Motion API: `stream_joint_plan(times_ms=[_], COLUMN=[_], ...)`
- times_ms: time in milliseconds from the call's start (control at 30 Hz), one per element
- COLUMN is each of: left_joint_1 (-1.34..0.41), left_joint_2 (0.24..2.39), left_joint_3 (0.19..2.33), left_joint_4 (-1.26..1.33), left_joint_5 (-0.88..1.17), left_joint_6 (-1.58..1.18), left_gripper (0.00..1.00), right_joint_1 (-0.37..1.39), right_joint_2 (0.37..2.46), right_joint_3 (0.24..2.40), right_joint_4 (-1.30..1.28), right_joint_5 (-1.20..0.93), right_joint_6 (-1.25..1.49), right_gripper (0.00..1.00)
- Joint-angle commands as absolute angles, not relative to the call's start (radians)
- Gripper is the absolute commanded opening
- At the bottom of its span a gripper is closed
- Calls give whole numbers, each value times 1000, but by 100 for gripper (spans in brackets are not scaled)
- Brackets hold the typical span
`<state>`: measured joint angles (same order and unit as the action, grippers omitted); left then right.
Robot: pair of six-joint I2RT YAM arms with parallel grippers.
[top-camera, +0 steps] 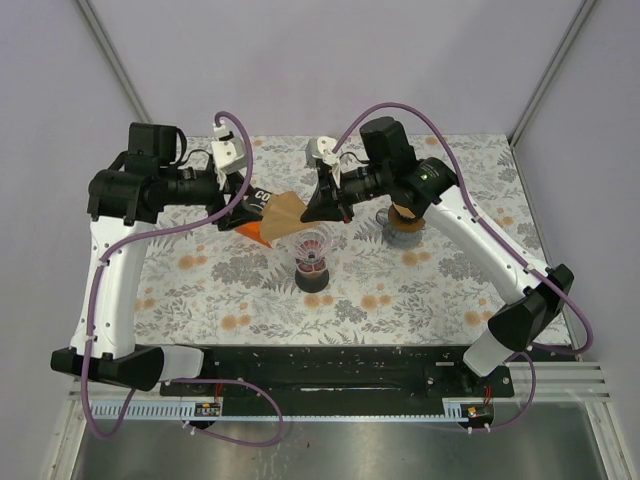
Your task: Place the coffee filter in the dripper
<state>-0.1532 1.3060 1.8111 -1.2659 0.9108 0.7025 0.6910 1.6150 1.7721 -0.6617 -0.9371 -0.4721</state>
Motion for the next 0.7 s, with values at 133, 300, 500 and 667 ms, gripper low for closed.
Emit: stream_joint_plan(times_ms=[133, 300, 500, 667], left_joint_1=[-186, -207, -282, -282], left_joint_2=[1308, 1312, 1327, 1316], left_joint_3=[1790, 1776, 1721, 1724], left_joint_4=[-1200, -1198, -1197, -1161], left_joint_5=[907, 936, 954, 924], left_joint_6=[692, 690, 670, 612], left_gripper=[60, 62, 53, 0], right_joint_1=[695, 695, 695, 693], right_joint_2=[1563, 1560, 1566, 1571], right_joint_3=[1772, 1769, 1766, 1761], right_joint_4=[-661, -654, -621, -615], right_joint_5=[-974, -985, -986, -948], right_joint_6=[-485, -482, -477, -483], right_gripper=[0, 0, 0, 0])
